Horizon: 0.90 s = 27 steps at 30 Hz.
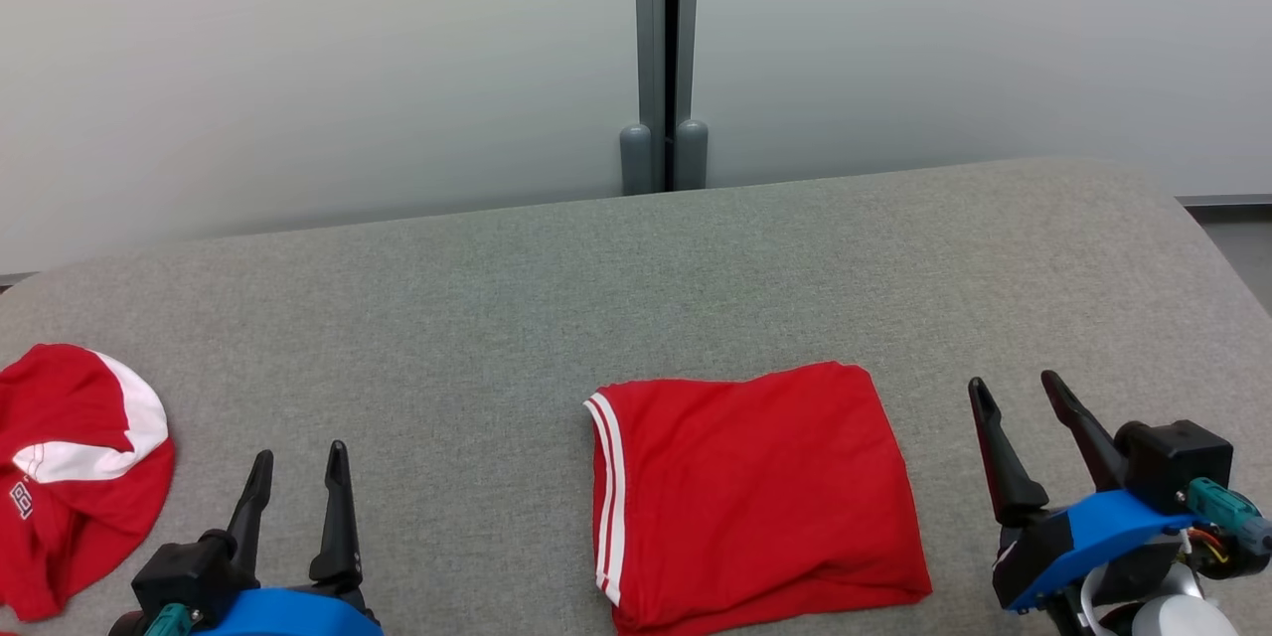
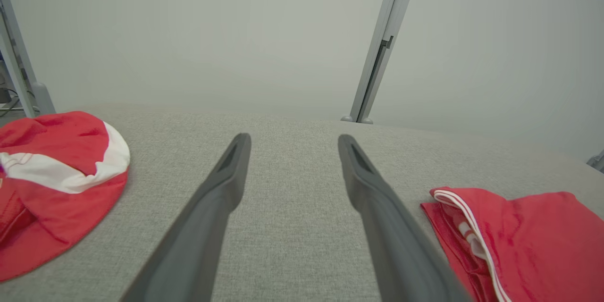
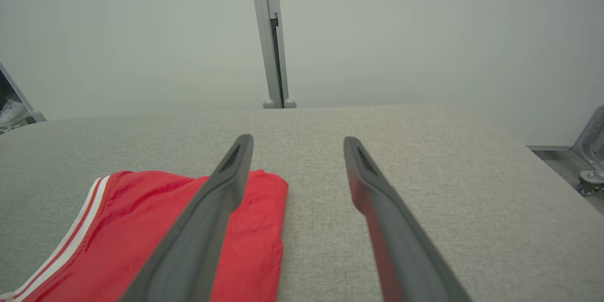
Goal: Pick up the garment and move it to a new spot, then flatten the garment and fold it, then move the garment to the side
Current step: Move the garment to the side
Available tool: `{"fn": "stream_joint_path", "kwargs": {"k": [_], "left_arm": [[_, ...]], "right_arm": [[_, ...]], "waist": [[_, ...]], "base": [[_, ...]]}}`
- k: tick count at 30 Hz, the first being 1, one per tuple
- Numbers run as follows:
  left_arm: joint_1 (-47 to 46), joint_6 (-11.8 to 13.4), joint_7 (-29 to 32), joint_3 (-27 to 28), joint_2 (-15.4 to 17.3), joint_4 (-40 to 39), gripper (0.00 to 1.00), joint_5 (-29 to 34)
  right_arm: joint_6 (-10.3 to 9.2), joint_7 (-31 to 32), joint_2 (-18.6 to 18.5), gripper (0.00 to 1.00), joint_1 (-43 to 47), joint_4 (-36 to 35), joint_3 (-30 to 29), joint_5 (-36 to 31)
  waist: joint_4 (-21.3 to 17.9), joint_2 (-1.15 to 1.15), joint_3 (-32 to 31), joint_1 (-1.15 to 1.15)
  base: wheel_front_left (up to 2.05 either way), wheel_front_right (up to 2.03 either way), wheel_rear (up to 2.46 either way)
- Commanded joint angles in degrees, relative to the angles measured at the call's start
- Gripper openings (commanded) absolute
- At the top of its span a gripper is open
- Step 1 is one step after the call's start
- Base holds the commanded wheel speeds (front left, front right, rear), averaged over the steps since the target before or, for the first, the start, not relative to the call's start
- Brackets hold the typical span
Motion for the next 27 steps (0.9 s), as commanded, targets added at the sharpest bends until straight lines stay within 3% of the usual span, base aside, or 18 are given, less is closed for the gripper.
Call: {"fn": "stream_joint_path", "kwargs": {"k": [1, 16, 18, 27], "left_arm": [[0.0, 0.3, -0.1, 0.0, 0.4, 0.3, 1.00, 0.3], [-0.9, 0.7, -0.1, -0.7, 0.6, 0.1, 1.00, -0.4], [-1.2, 0.7, -0.1, -0.9, 0.5, -0.2, 1.00, -0.4], [-4.8, 0.5, -0.1, -2.3, -0.3, -1.8, 1.00, 0.5]], "right_arm": [[0.03, -0.3, -0.1, 1.00, 0.9, 0.3, 0.0, 0.2], [0.02, 1.4, 0.7, 1.00, -0.3, 1.1, 0.1, 1.2], [0.03, 3.6, 1.4, 1.00, -1.5, 2.0, -1.0, 1.8], [0.03, 25.3, 3.2, 1.00, -9.5, 11.4, -4.1, 1.1]], "waist": [[-0.1, 0.00, 0.0, 0.01], [0.1, 0.00, 0.6, 0.01], [0.2, 0.00, 1.1, 0.01], [2.5, 0.00, 6.8, 0.01]], "base": [[0.00, 0.00, 0.00], [0.00, 0.00, 0.00], [0.00, 0.00, 0.00], [0.00, 0.00, 0.00]]}}
